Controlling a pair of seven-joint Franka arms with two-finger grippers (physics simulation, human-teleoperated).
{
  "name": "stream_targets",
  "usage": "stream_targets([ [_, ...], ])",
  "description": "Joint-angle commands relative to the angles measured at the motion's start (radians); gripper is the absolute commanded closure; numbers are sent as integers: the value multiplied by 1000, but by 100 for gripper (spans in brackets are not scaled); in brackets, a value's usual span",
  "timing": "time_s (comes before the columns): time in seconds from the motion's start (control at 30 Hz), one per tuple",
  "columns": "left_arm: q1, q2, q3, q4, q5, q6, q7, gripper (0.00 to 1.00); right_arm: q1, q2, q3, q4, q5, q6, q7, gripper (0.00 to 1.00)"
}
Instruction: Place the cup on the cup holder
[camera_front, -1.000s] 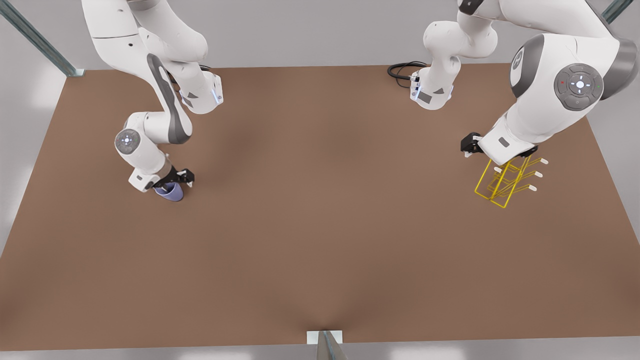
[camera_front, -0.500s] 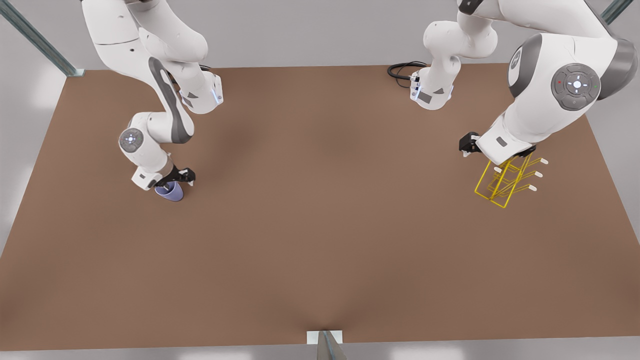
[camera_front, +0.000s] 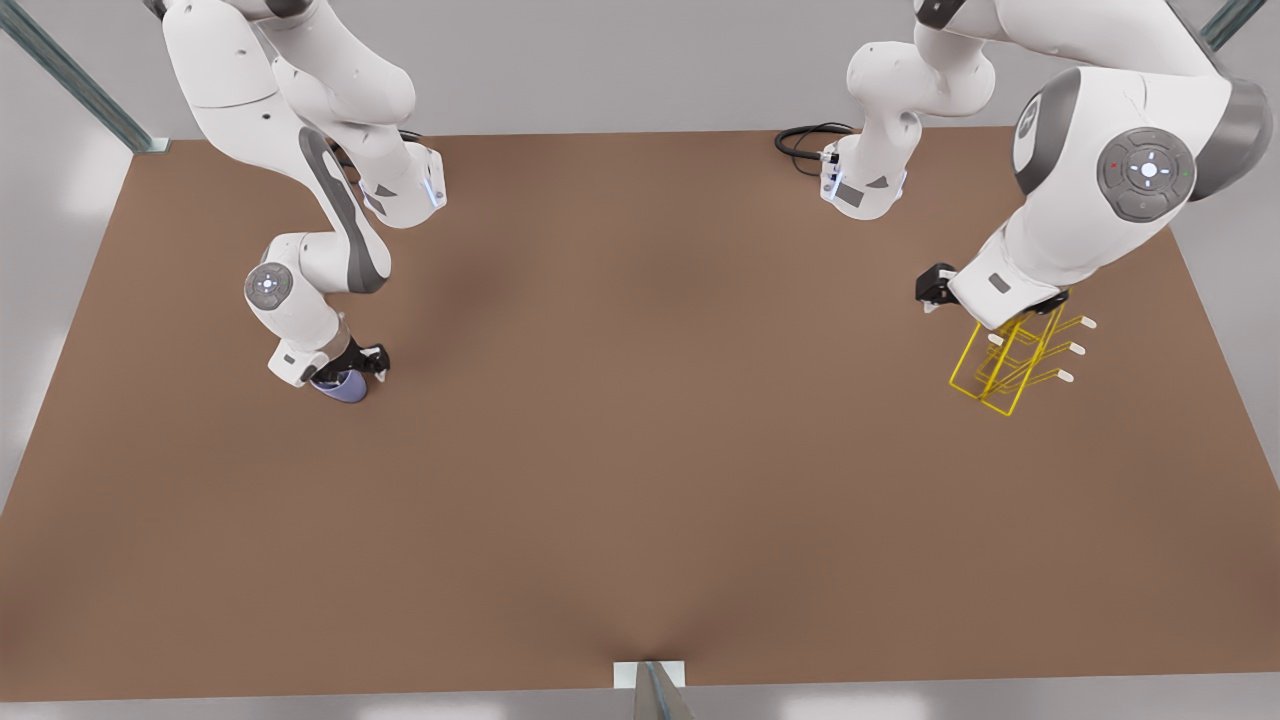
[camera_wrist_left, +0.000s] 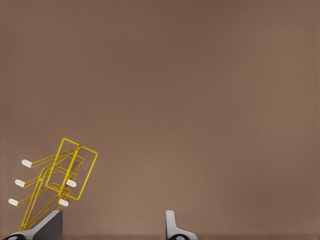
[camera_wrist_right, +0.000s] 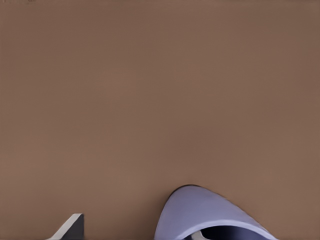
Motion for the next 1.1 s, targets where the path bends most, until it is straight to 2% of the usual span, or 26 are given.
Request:
stream_targets([
  [0.0,-2,-1,0,0,1,-4,0,0,-1,1,0,1,-3,10,-14,19],
  [0.03,-2,-1,0,2,1,-4,0,0,-6,4,0,1,-3,10,-14,20],
  [0.2,-7,-1,0,2,1,-8,0,0,-35,17,1,4,-66,17,-17,62],
  [0.23,-7,-1,0,0,1,-8,0,0,-35,15,1,4,-67,17,-27,74],
  [0.27,-8,-1,0,2,1,-8,0,0,-36,15,1,4,-67,16,-40,79],
  [0.4,-10,-1,0,2,1,-10,0,0,-35,10,1,37,-67,-26,-90,79],
  [0.5,-14,-1,0,2,1,-11,0,0,-16,0,37,197,-67,-275,-77,79],
  [0.57,-14,-1,2,2,1,-10,0,0,-9,7,95,393,-60,-486,-25,79],
  [0.7,-14,-1,0,0,1,-10,0,0,98,90,103,640,78,-684,67,79],
  [0.77,-14,-1,0,2,1,-11,0,0,160,122,103,669,124,-684,153,79],
  [0.87,-14,-1,0,2,1,-14,0,0,266,315,104,839,357,-685,172,79],
  [1.0,-14,-1,0,0,1,-14,0,0,327,469,127,996,594,-694,150,79],
  [1.07,-14,-1,0,0,1,-14,0,0,356,558,127,1108,782,-725,69,79],
])
